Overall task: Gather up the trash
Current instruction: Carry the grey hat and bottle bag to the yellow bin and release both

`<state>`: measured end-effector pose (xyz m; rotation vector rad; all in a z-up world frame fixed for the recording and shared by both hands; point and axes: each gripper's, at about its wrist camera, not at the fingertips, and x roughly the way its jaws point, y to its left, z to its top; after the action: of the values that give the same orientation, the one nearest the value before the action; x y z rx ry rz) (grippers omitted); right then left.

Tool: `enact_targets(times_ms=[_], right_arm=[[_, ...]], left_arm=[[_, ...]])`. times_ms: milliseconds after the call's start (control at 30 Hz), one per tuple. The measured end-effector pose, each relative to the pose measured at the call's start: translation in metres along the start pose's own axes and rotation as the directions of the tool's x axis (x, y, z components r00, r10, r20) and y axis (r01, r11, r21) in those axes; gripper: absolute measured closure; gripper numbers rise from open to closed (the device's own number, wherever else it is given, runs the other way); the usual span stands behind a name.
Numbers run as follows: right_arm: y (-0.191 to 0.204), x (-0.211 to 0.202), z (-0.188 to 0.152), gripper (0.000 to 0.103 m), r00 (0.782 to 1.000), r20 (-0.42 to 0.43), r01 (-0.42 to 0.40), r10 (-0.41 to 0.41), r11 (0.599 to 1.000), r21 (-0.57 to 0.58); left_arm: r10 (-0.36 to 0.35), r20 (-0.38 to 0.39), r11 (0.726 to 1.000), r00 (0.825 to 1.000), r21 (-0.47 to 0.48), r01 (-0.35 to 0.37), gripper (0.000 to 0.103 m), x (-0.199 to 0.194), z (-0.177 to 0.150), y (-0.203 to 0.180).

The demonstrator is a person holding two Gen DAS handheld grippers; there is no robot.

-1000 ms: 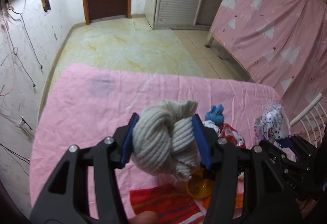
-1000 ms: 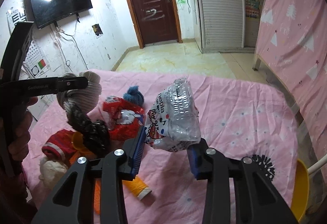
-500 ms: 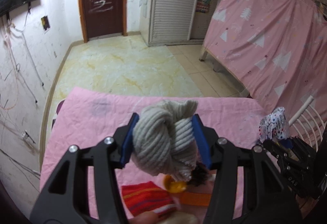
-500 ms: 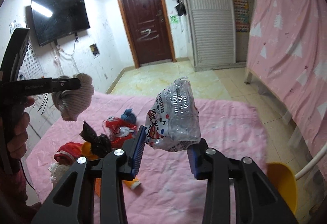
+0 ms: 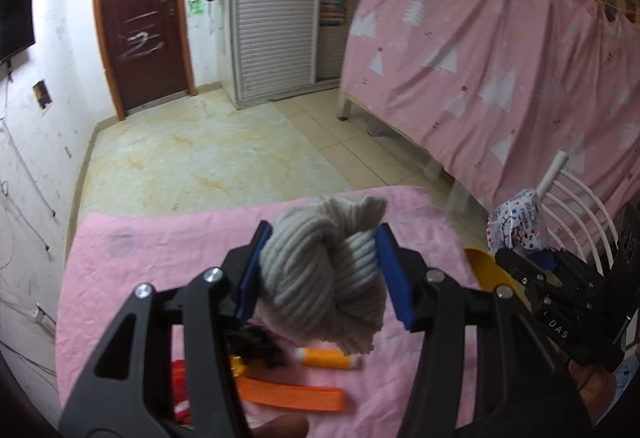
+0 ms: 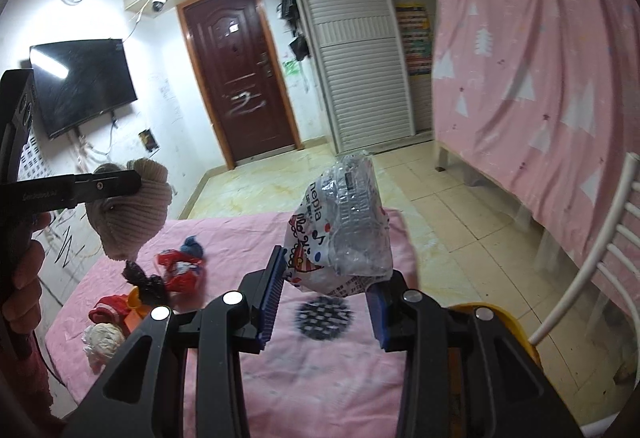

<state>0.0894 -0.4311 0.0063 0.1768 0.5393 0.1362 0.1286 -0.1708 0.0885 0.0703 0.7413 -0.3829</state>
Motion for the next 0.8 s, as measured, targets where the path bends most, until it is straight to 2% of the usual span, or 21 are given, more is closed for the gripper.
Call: enact_targets(times_ms=[200, 467, 600, 800], right_arm=[[-0.037, -0.021, -0.009, 0.071, 0.997, 0.034, 0.069, -0.071, 0.996, 0.059], [-0.084, -0.042, -0.03, 0.071, 0.978, 0.036, 0.201, -0.206, 0.973, 0.111], [-0.098, -0.047, -0.04, 0.071, 0.971, 0.027, 0.232, -0.237, 0.965, 0.122], [-0.113, -0.05, -0.045, 0.071, 0.963, 0.027, 0.264, -0.269, 0.956, 0.127]], left_arm=[[-0.053, -0.018, 0.997, 0.998, 0.057, 0.054, 0.052, 0.011, 0.004, -0.05], [-0.144, -0.063, 0.98, 0.988, 0.127, 0.151, 0.052, 0.036, 0.002, -0.125], [-0.18, -0.093, 0.97, 0.979, 0.149, 0.193, 0.052, 0.051, -0.001, -0.158], [-0.195, -0.122, 0.96, 0.973, 0.18, 0.215, 0.051, 0.07, -0.005, -0.191]])
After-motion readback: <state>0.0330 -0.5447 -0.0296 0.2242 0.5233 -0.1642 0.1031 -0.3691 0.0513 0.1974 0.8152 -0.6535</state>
